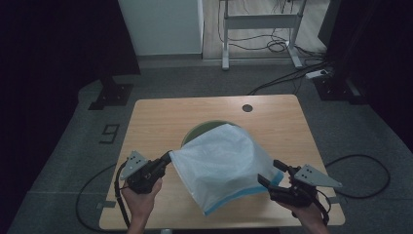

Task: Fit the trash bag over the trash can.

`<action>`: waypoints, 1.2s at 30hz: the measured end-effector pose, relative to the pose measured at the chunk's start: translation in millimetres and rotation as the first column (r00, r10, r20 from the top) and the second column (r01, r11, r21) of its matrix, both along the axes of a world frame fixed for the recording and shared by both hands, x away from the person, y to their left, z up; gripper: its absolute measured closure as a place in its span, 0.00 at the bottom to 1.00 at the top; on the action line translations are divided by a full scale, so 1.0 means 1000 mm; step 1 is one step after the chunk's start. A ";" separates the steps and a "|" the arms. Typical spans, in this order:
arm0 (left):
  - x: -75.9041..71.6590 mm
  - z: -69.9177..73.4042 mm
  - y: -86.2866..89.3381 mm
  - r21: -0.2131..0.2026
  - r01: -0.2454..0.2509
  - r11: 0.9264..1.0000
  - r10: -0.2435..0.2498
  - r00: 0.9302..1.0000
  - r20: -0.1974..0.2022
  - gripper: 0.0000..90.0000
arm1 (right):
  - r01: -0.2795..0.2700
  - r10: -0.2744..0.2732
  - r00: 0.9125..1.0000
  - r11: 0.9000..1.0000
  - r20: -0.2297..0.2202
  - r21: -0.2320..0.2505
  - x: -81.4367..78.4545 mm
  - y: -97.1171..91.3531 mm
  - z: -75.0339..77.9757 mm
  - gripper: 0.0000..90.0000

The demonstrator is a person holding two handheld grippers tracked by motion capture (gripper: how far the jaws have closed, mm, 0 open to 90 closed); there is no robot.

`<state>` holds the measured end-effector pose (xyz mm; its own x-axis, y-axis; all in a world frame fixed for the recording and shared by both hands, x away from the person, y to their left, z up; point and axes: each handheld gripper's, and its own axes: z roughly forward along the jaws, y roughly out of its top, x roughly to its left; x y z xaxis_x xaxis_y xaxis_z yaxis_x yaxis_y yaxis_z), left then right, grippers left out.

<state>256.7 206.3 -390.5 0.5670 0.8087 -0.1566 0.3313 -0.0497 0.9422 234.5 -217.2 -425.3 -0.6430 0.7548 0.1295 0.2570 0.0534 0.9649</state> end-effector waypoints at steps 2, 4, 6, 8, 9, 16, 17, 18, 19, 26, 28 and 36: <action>0.000 -0.001 0.000 0.002 -0.001 1.000 0.001 1.000 -0.002 1.00 | -0.007 0.007 1.000 1.000 -0.016 -0.002 -0.001 0.002 -0.006 0.22; 0.001 -0.001 0.000 0.002 -0.001 1.000 0.001 1.000 -0.005 1.00 | -0.011 0.010 1.000 1.000 -0.021 -0.023 -0.004 0.007 -0.011 0.19; 0.002 -0.002 0.000 0.000 -0.003 1.000 0.003 1.000 -0.010 1.00 | -0.007 0.006 1.000 0.999 -0.024 -0.051 -0.004 0.010 -0.015 0.17; 0.003 -0.002 0.000 -0.001 -0.004 1.000 0.003 1.000 -0.015 1.00 | 0.008 -0.010 1.000 0.997 -0.030 -0.073 -0.003 0.011 -0.019 0.18; 0.004 -0.003 0.000 -0.003 -0.002 1.000 0.002 1.000 -0.018 1.00 | 0.017 -0.020 0.999 0.997 -0.033 -0.078 -0.001 0.011 -0.021 0.19; 0.007 -0.005 0.002 -0.017 0.004 1.000 -0.004 1.000 -0.028 1.00 | 0.026 -0.029 0.999 0.994 -0.027 -0.104 0.006 0.016 -0.033 0.58; 0.007 -0.004 0.002 -0.021 0.006 1.000 -0.007 1.000 -0.029 1.00 | 0.024 -0.027 0.999 0.994 -0.026 -0.105 0.007 0.016 -0.033 0.65; 0.007 -0.004 0.002 -0.022 0.008 1.000 -0.009 1.000 -0.030 1.00 | 0.024 -0.026 1.000 0.994 -0.017 -0.106 0.008 0.017 -0.034 0.73; 0.006 -0.004 0.002 -0.025 0.014 1.000 -0.015 0.999 -0.029 1.00 | 0.031 -0.032 0.999 0.993 -0.010 -0.110 0.008 0.018 -0.034 0.79; -0.001 0.004 0.005 -0.051 0.062 0.997 -0.062 0.998 -0.004 0.90 | 0.081 -0.077 0.996 0.993 0.052 -0.090 0.007 0.020 -0.018 0.98; -0.005 0.009 0.007 -0.051 0.104 0.993 -0.104 0.995 0.008 0.75 | 0.093 -0.088 0.993 0.993 0.073 -0.069 0.005 0.016 -0.007 0.98; -0.017 0.015 0.019 -0.038 0.204 0.978 -0.204 0.979 0.016 0.34 | 0.147 -0.143 0.983 0.989 0.116 -0.026 0.010 -0.004 0.029 0.98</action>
<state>239.9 225.5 -375.6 0.7215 0.6690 -0.1783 0.3068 -0.0781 0.9486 244.0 -221.3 -396.7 -0.5351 0.8441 0.0347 0.1539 0.0571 0.9864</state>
